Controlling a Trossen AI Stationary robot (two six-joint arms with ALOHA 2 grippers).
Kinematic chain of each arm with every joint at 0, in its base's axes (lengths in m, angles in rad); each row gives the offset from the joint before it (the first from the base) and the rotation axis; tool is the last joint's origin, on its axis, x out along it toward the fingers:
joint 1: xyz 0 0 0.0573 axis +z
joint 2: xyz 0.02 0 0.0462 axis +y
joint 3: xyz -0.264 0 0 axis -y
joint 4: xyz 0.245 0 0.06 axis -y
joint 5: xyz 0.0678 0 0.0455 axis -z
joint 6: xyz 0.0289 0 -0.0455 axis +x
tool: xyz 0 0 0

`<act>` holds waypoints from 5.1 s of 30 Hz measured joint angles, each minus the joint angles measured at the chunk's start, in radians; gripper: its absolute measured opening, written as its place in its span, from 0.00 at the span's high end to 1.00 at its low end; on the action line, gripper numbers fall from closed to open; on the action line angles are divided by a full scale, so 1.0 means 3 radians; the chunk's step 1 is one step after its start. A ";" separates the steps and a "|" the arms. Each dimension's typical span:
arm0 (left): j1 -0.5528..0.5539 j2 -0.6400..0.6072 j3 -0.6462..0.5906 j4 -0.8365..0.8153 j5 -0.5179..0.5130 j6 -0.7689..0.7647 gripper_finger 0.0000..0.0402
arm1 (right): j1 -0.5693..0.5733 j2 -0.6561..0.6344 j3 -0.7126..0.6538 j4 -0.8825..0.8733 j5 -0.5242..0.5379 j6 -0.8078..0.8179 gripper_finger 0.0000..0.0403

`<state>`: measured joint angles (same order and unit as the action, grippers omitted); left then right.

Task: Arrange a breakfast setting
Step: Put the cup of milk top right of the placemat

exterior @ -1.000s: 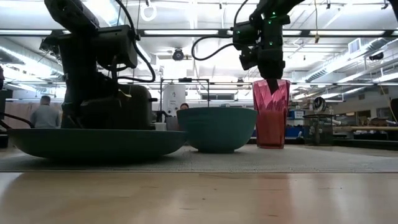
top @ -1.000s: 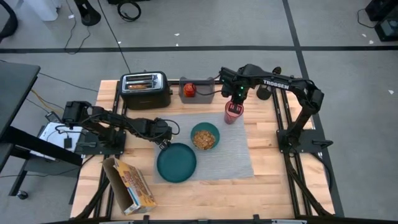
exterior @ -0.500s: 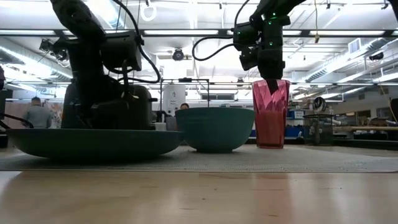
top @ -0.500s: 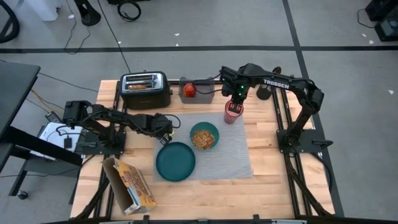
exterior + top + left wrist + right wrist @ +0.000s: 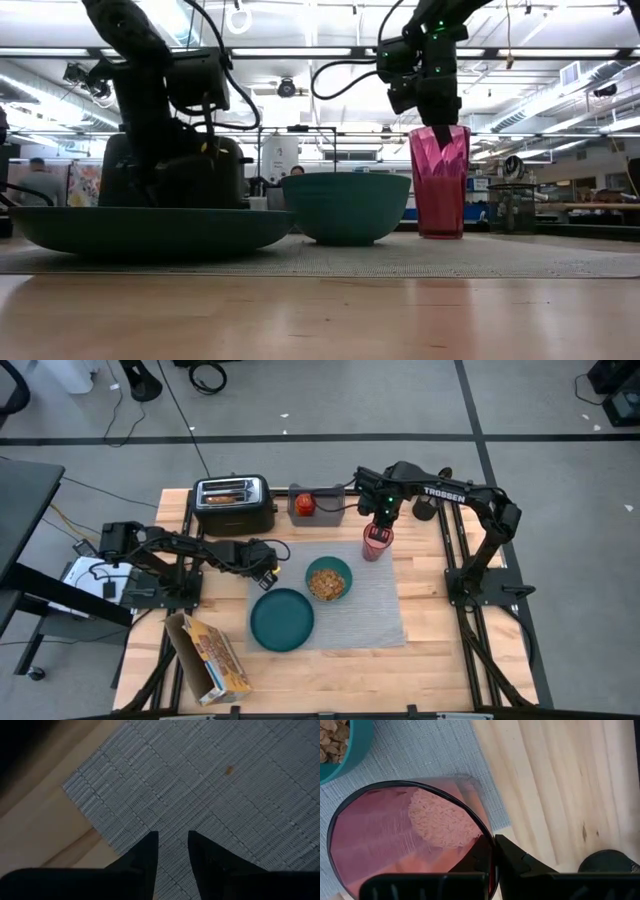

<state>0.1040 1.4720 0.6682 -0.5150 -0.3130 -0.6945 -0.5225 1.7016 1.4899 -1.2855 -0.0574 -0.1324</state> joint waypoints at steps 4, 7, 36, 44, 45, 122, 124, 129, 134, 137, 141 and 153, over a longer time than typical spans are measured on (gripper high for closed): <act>-0.0002 -0.0005 0.0014 -0.0016 0.0003 -0.0002 0.71 | -0.0007 0.0000 0.0000 0.0005 -0.0055 0.0004 0.96; 0.0000 -0.0005 0.0116 -0.0069 0.0004 0.0003 0.71 | -0.0005 0.0000 0.0000 0.0112 -0.0021 0.0007 0.96; 0.0301 -0.0007 0.1787 -0.0643 -0.0003 0.0882 0.72 | -0.0013 0.0040 -0.0043 -0.0002 -0.0175 0.0028 0.96; 0.0342 -0.0007 0.1840 -0.0704 -0.0003 0.0906 0.72 | -0.0014 0.0043 -0.0045 0.0045 -0.0094 0.0010 0.96; 0.0342 -0.0007 0.1840 -0.0731 -0.0002 0.0904 0.72 | -0.0014 0.0043 -0.0046 0.0058 -0.0073 0.0005 0.96; 0.0348 -0.0113 0.1837 -0.1179 0.0003 0.0874 0.72 | 0.0013 0.0051 0.0027 0.0078 0.0068 0.0000 0.93; 0.0364 -0.0178 0.1838 -0.1161 0.0002 0.0871 0.72 | 0.0013 0.0051 0.0027 0.0079 0.0061 -0.0006 0.94; 0.0431 -0.0291 0.1843 -0.1123 -0.0003 0.0859 0.72 | 0.0010 0.0050 0.0028 0.0082 0.0046 -0.0007 0.95; 0.0467 -0.0385 0.1843 -0.1064 -0.0002 0.0818 0.72 | 0.0011 0.0048 0.0028 0.0063 -0.0042 -0.0005 0.94; 0.0467 -0.0421 0.1838 -0.0959 0.0000 0.0782 0.72 | 0.0014 0.0048 0.0028 0.0058 -0.0058 -0.0005 0.93; 0.0467 -0.0485 0.1844 -0.0829 0.0000 0.0778 0.71 | 0.0013 0.0048 0.0028 0.0069 -0.0046 0.0013 0.93; 0.0473 -0.0644 0.1838 -0.0743 0.0000 0.0724 0.71 | 0.0014 0.0044 0.0028 0.0021 0.0004 0.0022 0.71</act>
<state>0.2459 1.2788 1.2196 -0.7379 -0.3129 -0.4773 -0.5182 1.7148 1.4982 -1.2792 -0.0563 -0.1257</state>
